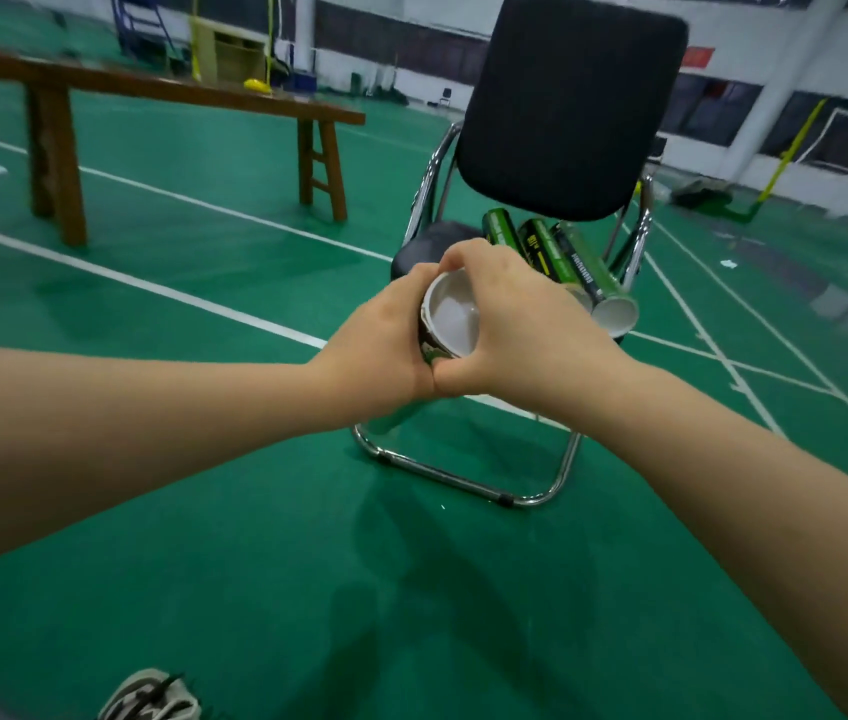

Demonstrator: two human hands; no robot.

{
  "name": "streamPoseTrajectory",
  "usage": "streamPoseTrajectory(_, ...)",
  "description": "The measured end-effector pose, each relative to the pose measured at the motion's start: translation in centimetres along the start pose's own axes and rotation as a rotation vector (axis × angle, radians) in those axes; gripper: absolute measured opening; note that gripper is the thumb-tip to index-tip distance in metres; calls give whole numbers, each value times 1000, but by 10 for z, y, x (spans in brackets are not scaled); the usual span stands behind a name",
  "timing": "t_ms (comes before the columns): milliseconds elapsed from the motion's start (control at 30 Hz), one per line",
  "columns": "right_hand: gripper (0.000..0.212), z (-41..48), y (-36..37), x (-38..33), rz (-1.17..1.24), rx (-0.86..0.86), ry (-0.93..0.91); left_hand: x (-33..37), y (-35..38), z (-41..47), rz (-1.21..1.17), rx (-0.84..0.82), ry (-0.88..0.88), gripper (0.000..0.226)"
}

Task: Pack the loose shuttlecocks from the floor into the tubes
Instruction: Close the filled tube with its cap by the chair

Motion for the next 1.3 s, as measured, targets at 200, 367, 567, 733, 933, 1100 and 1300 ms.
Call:
streamPoseTrajectory(200,71,-17,-51,-38,-35,212,-97,58,-50,5,145,56,151,79)
streamPoseTrajectory(367,72,-16,-87,-56,-76,410,-175,94,-83,24,275,79,238,86)
streamPoseTrajectory(567,74,15,-92,-27,-183,525,-230,90,-77,65,476,53,272,89)
streamPoseTrajectory(733,70,46,-68,21,-240,530,-238,49,-39,100,439,35,195,82)
streamPoseTrajectory(933,65,85,-27,84,-288,480,-236,-10,15,139,348,10,93,74)
streamPoseTrajectory(1100,81,119,18,138,-299,443,-213,-58,59,167,324,-108,-20,64)
streamPoseTrajectory(1300,69,146,84,191,-388,353,-207,-113,99,188,304,-327,-153,68)
Point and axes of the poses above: each hand's wrist, its own z-axis towards the middle knuckle, its own y-axis out of the palm, x = y × z, the point moved 7 cm from there along z, towards the middle knuckle, and after that the axes turned 10 degrees about z, right-handed, at the moved point
